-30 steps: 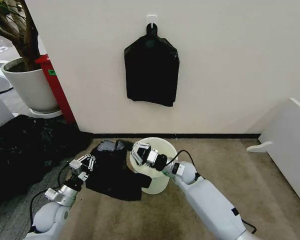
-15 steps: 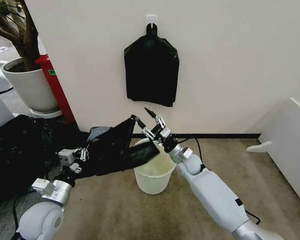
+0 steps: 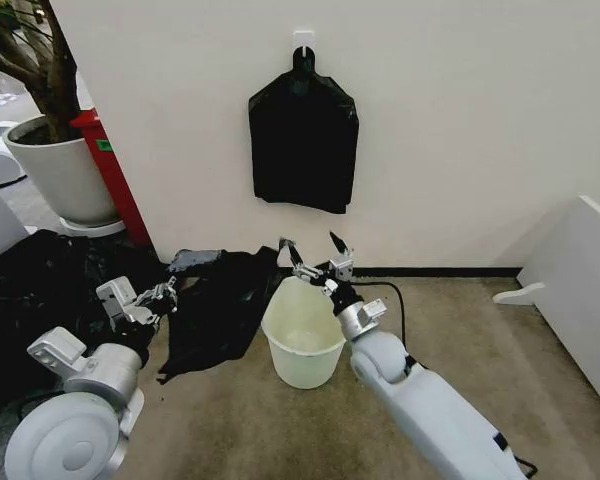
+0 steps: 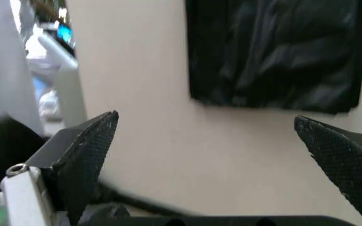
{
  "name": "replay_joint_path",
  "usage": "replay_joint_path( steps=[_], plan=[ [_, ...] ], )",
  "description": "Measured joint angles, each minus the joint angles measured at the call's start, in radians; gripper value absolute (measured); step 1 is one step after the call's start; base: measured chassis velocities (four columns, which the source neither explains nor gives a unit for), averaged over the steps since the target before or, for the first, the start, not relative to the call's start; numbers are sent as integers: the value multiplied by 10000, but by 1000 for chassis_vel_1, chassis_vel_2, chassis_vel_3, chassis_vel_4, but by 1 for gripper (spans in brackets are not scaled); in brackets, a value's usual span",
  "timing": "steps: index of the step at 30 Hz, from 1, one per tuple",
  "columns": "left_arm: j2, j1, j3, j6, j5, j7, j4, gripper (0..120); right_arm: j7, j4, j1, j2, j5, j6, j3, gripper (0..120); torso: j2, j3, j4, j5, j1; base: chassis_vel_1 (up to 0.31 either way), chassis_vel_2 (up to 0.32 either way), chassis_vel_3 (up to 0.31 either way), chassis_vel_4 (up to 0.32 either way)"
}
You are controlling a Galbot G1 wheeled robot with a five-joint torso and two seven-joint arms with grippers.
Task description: Place the garbage bag over the trash bin.
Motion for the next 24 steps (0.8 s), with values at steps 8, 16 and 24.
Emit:
replay_joint_path(
  steps=[8, 16, 24],
  plan=[
    [-383, -223, 91, -191, -463, 3, 233, 0, 266, 2155, -915, -301, 1120, -703, -245, 100, 0, 0, 1, -2, 0, 0, 0, 0, 0],
    [-584, -365, 7, -782, -917, 362, 342, 0, 972, 3347, -1433, -199, 1975, -1245, -1074, 100, 0, 0, 1, -1, -1, 0, 0, 0, 0],
    [-671, -398, -34, -1012, -1316, 712, 305, 0, 540, 1916, -1353, 61, -573, -905, -1727, 100, -1, 0, 1, 0, -1, 0, 0, 0, 0]
  ],
)
